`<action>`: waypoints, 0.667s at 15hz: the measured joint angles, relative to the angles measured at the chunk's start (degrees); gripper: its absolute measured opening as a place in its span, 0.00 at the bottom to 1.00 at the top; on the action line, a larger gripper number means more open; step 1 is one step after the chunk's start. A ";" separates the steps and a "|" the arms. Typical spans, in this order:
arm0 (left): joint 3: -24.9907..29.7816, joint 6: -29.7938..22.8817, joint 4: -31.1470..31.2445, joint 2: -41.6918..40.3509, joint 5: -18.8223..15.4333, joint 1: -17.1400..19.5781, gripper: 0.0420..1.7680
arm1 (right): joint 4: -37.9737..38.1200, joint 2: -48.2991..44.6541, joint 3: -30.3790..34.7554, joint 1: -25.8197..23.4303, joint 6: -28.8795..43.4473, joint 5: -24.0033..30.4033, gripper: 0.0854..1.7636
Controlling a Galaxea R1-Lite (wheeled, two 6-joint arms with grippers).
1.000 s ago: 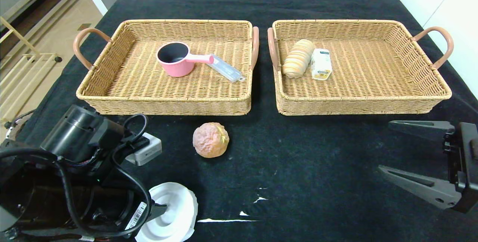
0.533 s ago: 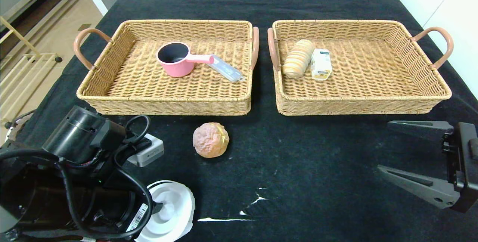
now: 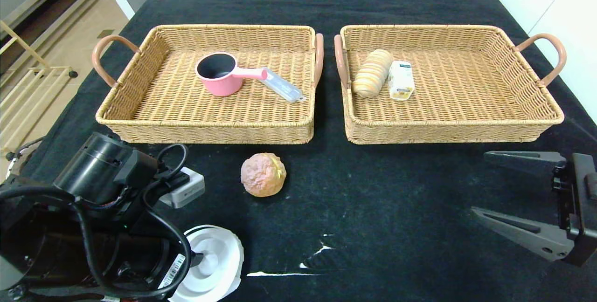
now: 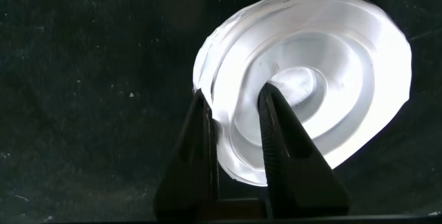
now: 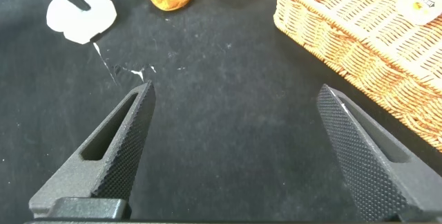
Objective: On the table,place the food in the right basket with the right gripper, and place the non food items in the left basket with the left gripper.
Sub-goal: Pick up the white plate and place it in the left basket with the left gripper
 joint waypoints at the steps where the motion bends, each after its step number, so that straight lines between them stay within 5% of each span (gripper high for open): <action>1: 0.00 -0.05 -0.06 -0.20 -0.18 -0.02 0.24 | -0.02 0.00 0.02 0.02 0.00 -0.02 0.97; 10: 0.59 -1.29 -4.27 -5.62 -7.42 0.04 0.24 | -0.06 -0.13 0.27 0.35 0.01 0.00 0.97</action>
